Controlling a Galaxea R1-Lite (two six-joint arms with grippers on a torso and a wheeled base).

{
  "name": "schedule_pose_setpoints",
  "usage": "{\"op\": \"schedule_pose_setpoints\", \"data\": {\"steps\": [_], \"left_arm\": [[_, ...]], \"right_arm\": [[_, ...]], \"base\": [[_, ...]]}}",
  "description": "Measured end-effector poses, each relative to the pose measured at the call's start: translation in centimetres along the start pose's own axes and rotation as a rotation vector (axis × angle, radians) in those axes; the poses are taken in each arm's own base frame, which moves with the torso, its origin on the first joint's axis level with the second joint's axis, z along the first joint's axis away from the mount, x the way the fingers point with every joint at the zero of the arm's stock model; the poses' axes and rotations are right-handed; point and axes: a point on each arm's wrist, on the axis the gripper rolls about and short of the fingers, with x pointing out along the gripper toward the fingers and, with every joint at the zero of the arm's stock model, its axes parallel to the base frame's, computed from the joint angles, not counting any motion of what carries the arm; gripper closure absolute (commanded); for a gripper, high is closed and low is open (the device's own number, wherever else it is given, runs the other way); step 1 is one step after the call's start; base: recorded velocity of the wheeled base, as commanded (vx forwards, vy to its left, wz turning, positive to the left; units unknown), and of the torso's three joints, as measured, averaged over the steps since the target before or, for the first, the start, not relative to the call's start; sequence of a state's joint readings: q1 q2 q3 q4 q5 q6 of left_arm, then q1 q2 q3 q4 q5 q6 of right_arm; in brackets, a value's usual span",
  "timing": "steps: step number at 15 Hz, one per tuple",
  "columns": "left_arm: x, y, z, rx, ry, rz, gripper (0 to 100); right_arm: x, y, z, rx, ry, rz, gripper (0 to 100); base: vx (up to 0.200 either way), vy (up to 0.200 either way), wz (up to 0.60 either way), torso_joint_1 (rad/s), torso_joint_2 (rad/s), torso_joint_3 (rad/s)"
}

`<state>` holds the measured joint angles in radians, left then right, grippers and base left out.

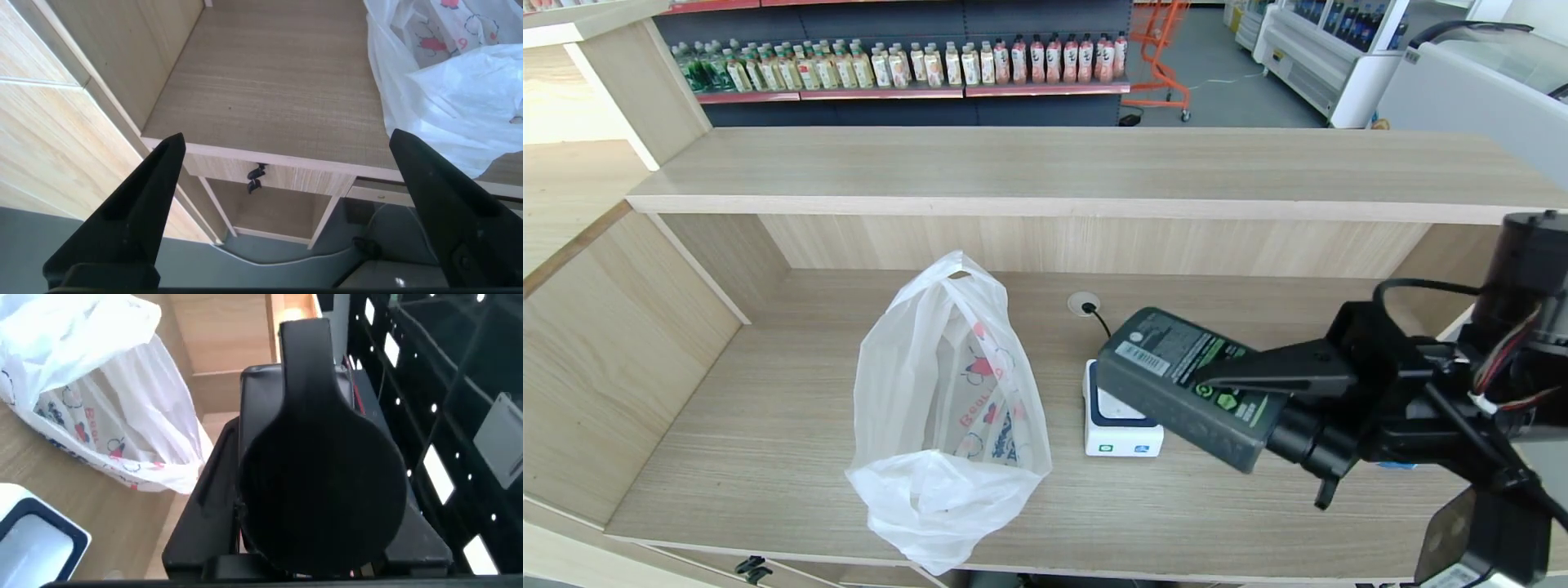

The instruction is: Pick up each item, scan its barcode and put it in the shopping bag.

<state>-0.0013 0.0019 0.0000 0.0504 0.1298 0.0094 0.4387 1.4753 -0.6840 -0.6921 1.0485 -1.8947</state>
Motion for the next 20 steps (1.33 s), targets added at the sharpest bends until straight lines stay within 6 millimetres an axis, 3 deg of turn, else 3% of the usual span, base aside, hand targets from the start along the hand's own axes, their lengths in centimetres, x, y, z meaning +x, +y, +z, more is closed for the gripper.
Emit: {"op": "schedule_pose_setpoints", "data": {"steps": [2, 3, 5, 9, 12, 14, 17, 20], "left_arm": [[0.0, 0.0, 0.0, 0.0, 0.0, 0.0, 0], [0.0, 0.0, 0.0, 0.0, 0.0, 0.0, 0], [0.0, 0.0, 0.0, 0.0, 0.0, 0.0, 0], [0.0, 0.0, 0.0, 0.0, 0.0, 0.0, 0], [0.0, 0.0, 0.0, 0.0, 0.0, 0.0, 0], [0.0, 0.0, 0.0, 0.0, 0.0, 0.0, 0], [0.0, 0.0, 0.0, 0.0, 0.0, 0.0, 0], [0.0, 0.0, 0.0, 0.0, 0.0, 0.0, 0]], "right_arm": [[-3.3, -1.8, -0.3, 0.03, 0.122, -0.015, 100], [-5.2, -1.7, -0.2, 0.079, 0.185, -0.003, 100], [-8.3, -0.7, 0.6, 0.427, 0.3, 0.015, 100], [-9.7, -2.0, 0.1, 1.161, 0.579, -0.192, 100], [-7.7, -2.3, -0.8, 1.866, 0.705, -0.553, 100], [-5.3, -0.7, -1.7, 2.21, 0.787, -0.681, 100], [-2.0, 2.5, -3.3, 2.448, 0.877, -0.663, 100], [0.5, 5.4, -4.9, 2.512, 0.97, -0.613, 100]], "base": [[0.0, 0.0, 0.0, 0.0, 0.0, 0.0], [0.0, 0.0, 0.0, 0.0, 0.0, 0.0], [0.0, 0.0, 0.0, 0.0, 0.0, 0.0], [0.0, 0.0, 0.0, 0.0, 0.0, 0.0], [0.0, 0.0, 0.0, 0.0, 0.0, 0.0], [0.0, 0.0, 0.0, 0.0, 0.0, 0.0], [0.0, 0.0, 0.0, 0.0, 0.0, 0.0], [0.0, 0.0, 0.0, 0.0, 0.0, 0.0]]}}
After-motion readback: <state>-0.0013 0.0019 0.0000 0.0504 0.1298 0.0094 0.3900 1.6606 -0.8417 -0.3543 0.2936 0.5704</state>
